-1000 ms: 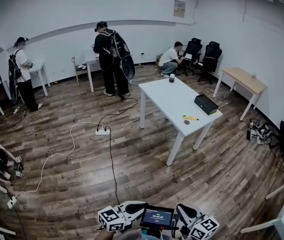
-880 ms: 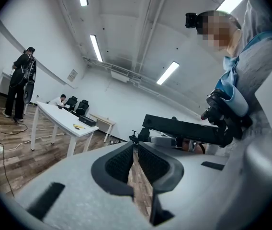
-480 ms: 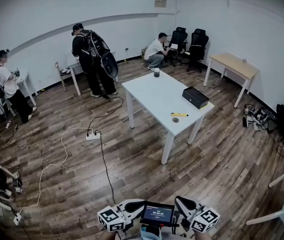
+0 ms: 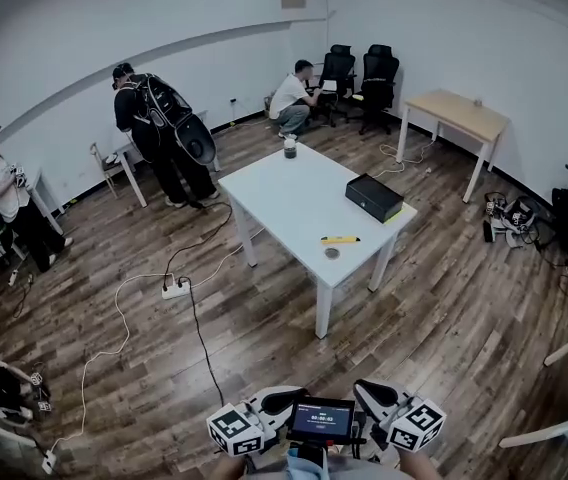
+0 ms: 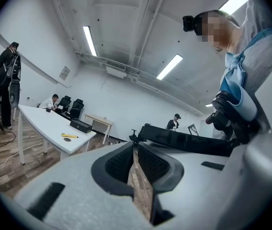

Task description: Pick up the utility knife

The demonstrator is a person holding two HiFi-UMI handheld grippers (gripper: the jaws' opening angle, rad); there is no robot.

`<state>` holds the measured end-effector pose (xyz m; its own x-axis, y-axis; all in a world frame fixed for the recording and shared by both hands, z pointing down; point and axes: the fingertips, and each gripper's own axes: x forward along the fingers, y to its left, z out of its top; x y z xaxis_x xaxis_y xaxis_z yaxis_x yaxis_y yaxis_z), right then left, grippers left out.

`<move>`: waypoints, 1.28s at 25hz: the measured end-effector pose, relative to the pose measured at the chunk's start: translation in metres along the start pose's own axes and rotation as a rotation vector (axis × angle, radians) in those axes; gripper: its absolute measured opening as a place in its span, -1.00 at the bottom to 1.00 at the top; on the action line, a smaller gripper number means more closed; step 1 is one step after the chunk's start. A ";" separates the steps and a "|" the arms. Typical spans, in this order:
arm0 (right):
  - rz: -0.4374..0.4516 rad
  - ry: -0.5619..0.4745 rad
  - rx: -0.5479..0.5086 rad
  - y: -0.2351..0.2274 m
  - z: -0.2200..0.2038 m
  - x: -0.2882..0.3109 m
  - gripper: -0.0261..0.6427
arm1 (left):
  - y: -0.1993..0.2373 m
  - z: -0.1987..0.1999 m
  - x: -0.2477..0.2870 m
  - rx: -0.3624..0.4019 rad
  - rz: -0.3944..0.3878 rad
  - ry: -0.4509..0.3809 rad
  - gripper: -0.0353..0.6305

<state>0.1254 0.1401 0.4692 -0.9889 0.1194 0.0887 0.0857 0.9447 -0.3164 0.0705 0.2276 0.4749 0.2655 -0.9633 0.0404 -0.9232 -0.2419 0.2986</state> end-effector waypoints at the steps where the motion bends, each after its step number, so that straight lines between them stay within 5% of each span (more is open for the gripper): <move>1: 0.003 0.002 -0.005 -0.008 0.004 0.002 -0.83 | 0.004 0.003 0.007 0.002 0.004 -0.001 -0.82; 14: 0.023 -0.015 -0.017 -0.087 0.037 0.004 -0.83 | 0.040 0.021 0.084 -0.008 0.034 -0.036 -0.82; 32: 0.013 0.015 0.023 -0.134 0.036 0.033 -0.83 | 0.086 0.009 0.107 -0.078 0.063 -0.002 -0.82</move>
<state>0.0772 0.0060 0.4808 -0.9858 0.1360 0.0986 0.0952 0.9360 -0.3388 0.0170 0.1029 0.4960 0.2073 -0.9765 0.0595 -0.9133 -0.1713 0.3694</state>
